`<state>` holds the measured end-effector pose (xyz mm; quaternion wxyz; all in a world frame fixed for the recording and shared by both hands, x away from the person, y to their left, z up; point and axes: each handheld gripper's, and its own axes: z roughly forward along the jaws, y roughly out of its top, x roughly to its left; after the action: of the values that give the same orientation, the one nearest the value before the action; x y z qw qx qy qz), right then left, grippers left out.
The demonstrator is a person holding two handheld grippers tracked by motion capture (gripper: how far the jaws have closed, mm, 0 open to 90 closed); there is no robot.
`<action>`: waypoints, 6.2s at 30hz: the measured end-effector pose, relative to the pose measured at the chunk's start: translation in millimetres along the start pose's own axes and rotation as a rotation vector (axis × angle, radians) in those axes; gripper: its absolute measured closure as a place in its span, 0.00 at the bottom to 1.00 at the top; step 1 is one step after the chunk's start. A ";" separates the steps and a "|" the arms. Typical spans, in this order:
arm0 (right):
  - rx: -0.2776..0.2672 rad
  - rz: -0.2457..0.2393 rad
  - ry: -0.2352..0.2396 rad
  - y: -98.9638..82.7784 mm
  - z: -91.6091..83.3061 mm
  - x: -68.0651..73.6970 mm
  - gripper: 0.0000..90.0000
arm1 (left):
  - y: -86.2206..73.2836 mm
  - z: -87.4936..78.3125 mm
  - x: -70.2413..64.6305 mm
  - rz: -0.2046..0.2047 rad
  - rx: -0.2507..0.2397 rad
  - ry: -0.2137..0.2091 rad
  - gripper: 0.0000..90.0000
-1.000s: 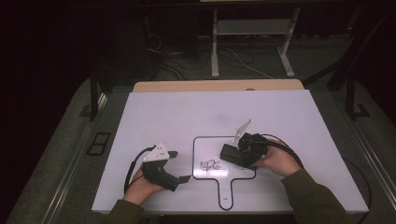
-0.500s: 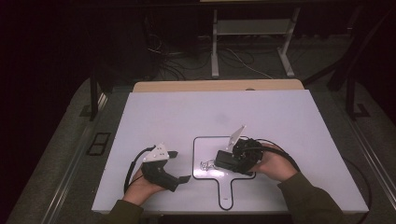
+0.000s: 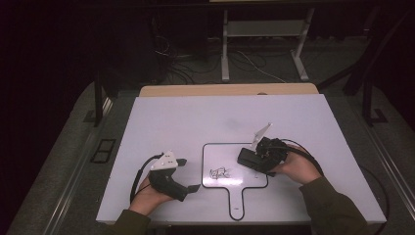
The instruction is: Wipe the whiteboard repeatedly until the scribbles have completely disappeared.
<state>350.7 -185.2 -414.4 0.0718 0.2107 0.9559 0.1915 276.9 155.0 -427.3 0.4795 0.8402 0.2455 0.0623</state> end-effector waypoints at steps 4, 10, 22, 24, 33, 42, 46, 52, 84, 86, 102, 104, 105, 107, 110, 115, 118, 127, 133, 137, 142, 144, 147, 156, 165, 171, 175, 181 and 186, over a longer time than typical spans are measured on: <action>0.011 -0.032 0.014 2.4 -0.4 10.7 0.43 | 0.0 0.0 -0.1 -0.001 -0.002 -0.001 0.00; 0.009 -0.077 0.042 7.1 -0.1 30.9 0.43 | 0.2 0.6 -0.7 0.002 0.000 -0.002 0.00; 0.015 -0.013 0.000 -6.1 -3.5 5.2 0.43 | 0.1 -0.2 -0.3 0.001 0.000 -0.001 0.00; 0.014 0.007 -0.008 -8.5 -4.3 1.6 0.43 | 0.1 -0.2 -0.3 0.001 -0.001 -0.001 0.00; 0.024 -0.055 0.020 -3.7 -4.4 23.7 0.43 | 0.2 0.0 -0.3 -0.001 0.000 -0.001 0.00; 0.016 -0.025 0.022 -5.9 -4.6 18.3 0.43 | 0.2 0.0 -0.4 -0.001 -0.001 -0.001 0.00; 0.017 -0.005 0.006 -9.9 -5.5 11.0 0.43 | 0.0 0.5 -0.3 -0.003 0.001 -0.002 0.00; 0.031 -0.041 0.018 -7.4 -6.5 23.8 0.43 | 0.1 0.8 -0.2 0.000 0.002 -0.002 0.00; 0.044 -0.027 -0.015 -0.5 -2.5 13.5 0.43 | 0.0 1.8 -0.7 0.001 0.007 -0.005 0.00; 0.042 -0.051 0.023 2.4 -2.2 23.5 0.43 | 0.0 1.9 -1.0 0.001 0.006 -0.006 0.00; 0.030 -0.059 0.016 31.7 11.1 19.8 0.43 | 0.0 2.4 -1.2 -0.001 0.007 -0.005 0.00; 0.029 -0.075 0.026 38.6 13.4 26.9 0.43 | 0.0 2.5 -1.2 0.000 0.008 -0.005 0.00; 0.031 -0.085 0.029 42.4 14.6 31.2 0.43 | 0.0 2.4 -1.3 -0.001 0.007 -0.005 0.00; 0.026 -0.115 0.045 49.8 17.2 39.7 0.43 | 0.0 2.2 -1.3 -0.002 0.006 -0.005 0.00; 0.027 -0.166 0.048 60.1 20.5 51.9 0.43 | -0.1 1.9 -0.4 0.005 0.008 -0.005 0.00; 0.017 -0.172 0.064 66.4 23.5 55.3 0.43 | -0.1 1.2 -0.6 0.004 0.005 -0.004 0.00; 0.014 -0.125 0.039 64.2 23.3 45.4 0.43 | -0.3 1.0 -0.4 0.003 0.005 -0.003 0.00; 0.005 -0.091 0.043 64.4 24.7 37.7 0.43 | -0.2 1.8 -0.1 0.003 0.009 -0.006 0.00; 0.010 -0.186 0.091 80.6 29.1 65.1 0.43 | -0.2 1.6 -0.5 0.007 0.009 -0.005 0.00; 0.012 -0.203 0.096 85.9 31.0 69.3 0.43 | -0.3 1.0 0.5 0.008 0.008 -0.004 0.00; 0.007 -0.161 0.068 84.2 31.7 55.6 0.43 | -0.4 0.6 -0.2 0.006 0.006 -0.006 0.00; 0.007 -0.133 0.061 82.8 31.4 49.9 0.43 | -0.4 0.5 0.0 0.003 0.006 -0.004 0.00; 0.009 -0.094 0.047 80.4 31.0 40.5 0.43 | -0.3 0.5 -0.3 0.000 0.002 -0.005 0.00; 0.006 -0.074 0.054 86.0 33.6 39.0 0.43 | -0.1 0.5 -0.4 -0.001 0.003 -0.005 0.00; 0.023 -0.143 0.088 102.3 37.5 68.1 0.43 | -0.2 -0.2 -0.5 -0.003 0.001 -0.006 0.00; 0.016 -0.091 0.056 105.1 40.5 50.4 0.43 | -0.1 -0.4 -0.4 -0.002 0.001 -0.005 0.00; 0.025 -0.112 0.047 105.8 40.4 53.3 0.43 | -0.3 -0.2 0.2 -0.004 0.000 -0.005 0.00; 0.046 -0.182 0.068 104.3 36.9 75.1 0.43 | 0.0 0.2 -0.7 0.003 0.002 -0.003 0.00; 0.051 -0.162 0.048 107.6 39.4 63.9 0.43 | 0.0 0.1 -0.9 -0.002 0.001 -0.004 0.00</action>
<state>342.1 -54.3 -411.5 0.0590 0.1301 0.9758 0.1658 276.1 154.5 -427.2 0.4797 0.8402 0.2457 0.0602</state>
